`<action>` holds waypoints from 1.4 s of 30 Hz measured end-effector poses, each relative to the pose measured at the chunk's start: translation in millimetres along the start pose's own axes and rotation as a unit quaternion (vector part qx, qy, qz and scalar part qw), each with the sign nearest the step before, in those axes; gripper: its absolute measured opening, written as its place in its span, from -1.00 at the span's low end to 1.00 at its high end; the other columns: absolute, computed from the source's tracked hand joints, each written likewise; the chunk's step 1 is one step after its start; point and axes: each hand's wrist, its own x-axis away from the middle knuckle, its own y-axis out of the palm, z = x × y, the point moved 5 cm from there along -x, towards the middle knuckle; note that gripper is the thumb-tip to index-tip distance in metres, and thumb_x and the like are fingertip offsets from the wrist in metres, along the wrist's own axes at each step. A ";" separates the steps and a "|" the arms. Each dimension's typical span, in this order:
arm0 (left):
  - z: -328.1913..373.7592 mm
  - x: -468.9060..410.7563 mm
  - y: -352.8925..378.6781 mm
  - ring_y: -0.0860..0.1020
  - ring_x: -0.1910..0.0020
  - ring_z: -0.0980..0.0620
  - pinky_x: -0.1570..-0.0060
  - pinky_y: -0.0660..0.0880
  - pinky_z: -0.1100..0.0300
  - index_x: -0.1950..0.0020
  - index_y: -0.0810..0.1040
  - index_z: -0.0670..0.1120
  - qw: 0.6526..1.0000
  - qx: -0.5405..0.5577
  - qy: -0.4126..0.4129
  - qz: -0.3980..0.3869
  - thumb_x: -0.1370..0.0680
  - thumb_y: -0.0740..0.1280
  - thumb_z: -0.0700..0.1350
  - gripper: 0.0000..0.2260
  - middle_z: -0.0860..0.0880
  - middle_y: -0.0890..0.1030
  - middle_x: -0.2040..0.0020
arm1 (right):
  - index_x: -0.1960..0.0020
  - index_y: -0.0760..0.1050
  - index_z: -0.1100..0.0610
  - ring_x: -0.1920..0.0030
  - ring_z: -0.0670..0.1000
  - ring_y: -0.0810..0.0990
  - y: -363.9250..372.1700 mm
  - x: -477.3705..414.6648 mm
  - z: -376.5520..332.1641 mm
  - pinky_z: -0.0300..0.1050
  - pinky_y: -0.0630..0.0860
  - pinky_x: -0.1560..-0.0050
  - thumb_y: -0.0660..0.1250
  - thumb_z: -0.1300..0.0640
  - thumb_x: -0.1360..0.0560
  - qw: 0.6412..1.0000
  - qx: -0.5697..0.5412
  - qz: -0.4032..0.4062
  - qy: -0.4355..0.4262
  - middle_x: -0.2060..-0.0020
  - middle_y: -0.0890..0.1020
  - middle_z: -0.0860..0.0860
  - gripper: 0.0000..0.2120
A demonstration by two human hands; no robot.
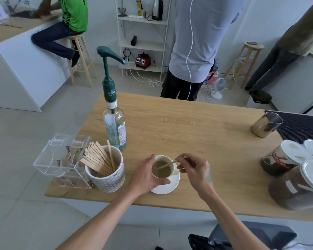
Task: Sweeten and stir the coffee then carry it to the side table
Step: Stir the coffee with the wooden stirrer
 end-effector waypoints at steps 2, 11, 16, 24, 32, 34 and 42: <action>0.6 0.1 0.0 0.52 -0.35 -0.05 -0.26 0.51 0.02 -0.52 0.33 -0.04 1.000 -0.001 0.002 0.002 -0.16 0.55 0.42 0.05 -0.01 0.56 -0.38 | 0.18 0.68 0.14 0.36 0.00 0.72 -7.7 -1.8 1.8 0.00 0.66 0.22 0.41 0.30 -0.51 1.000 0.022 0.006 -0.005 0.38 0.72 0.02 -0.86; 0.0 -0.9 0.4 0.56 -0.27 -0.04 -0.16 0.54 0.03 -0.46 0.37 -0.03 1.000 -0.002 0.006 -0.001 -0.16 0.52 0.47 0.01 0.01 0.59 -0.31 | 0.16 0.69 0.15 0.33 0.03 0.73 1.1 -2.8 -4.4 0.11 0.68 0.18 0.42 0.28 -0.51 0.999 0.029 -0.011 -0.026 0.36 0.72 0.06 -0.89; -0.6 0.8 0.1 0.51 -0.37 -0.06 -0.28 0.50 -0.03 -0.52 0.34 -0.02 1.000 0.001 0.002 0.002 -0.13 0.50 0.48 0.08 0.00 0.56 -0.38 | 0.19 0.64 -0.01 0.34 0.03 0.72 -15.1 -11.8 1.4 0.20 0.67 0.16 0.40 0.25 -0.52 0.994 0.064 0.083 -0.033 0.35 0.72 0.03 -0.81; -3.1 -3.0 1.8 0.54 -0.29 -0.06 -0.22 0.54 -0.05 -0.46 0.38 -0.01 1.000 -0.011 0.004 0.003 -0.13 0.50 0.51 0.04 -0.02 0.59 -0.33 | 0.17 0.68 0.11 0.35 0.05 0.71 -16.4 -9.7 7.2 0.23 0.67 0.18 0.41 0.27 -0.51 0.996 0.069 0.059 -0.023 0.37 0.72 0.04 -0.87; -1.8 -2.7 1.5 0.57 -0.24 -0.05 -0.16 0.56 -0.04 -0.41 0.40 -0.01 1.000 -0.011 0.013 0.006 -0.13 0.50 0.51 0.00 -0.01 0.61 -0.27 | 0.18 0.70 0.14 0.33 0.03 0.71 -9.2 -4.1 -0.8 0.14 0.69 0.15 0.43 0.29 -0.50 0.999 0.041 0.001 -0.012 0.36 0.72 0.06 -0.87; -2.7 -2.7 1.9 0.56 -0.25 -0.05 -0.18 0.54 -0.03 -0.43 0.39 -0.01 1.000 -0.008 0.009 0.007 -0.14 0.52 0.48 0.00 -0.01 0.60 -0.29 | 0.19 0.69 0.11 0.34 0.05 0.71 -15.6 -8.7 1.3 0.17 0.68 0.16 0.42 0.27 -0.51 0.997 0.058 0.048 -0.020 0.37 0.72 0.04 -0.85; -0.9 -1.4 0.7 0.55 -0.25 0.00 -0.14 0.52 0.07 -0.43 0.39 0.02 1.000 0.011 0.016 0.006 -0.16 0.55 0.43 -0.05 0.05 0.59 -0.28 | 0.18 0.69 0.15 0.32 0.06 0.72 -11.4 -5.5 2.2 0.09 0.69 0.17 0.41 0.31 -0.52 1.000 0.026 0.006 -0.008 0.34 0.73 0.07 -0.85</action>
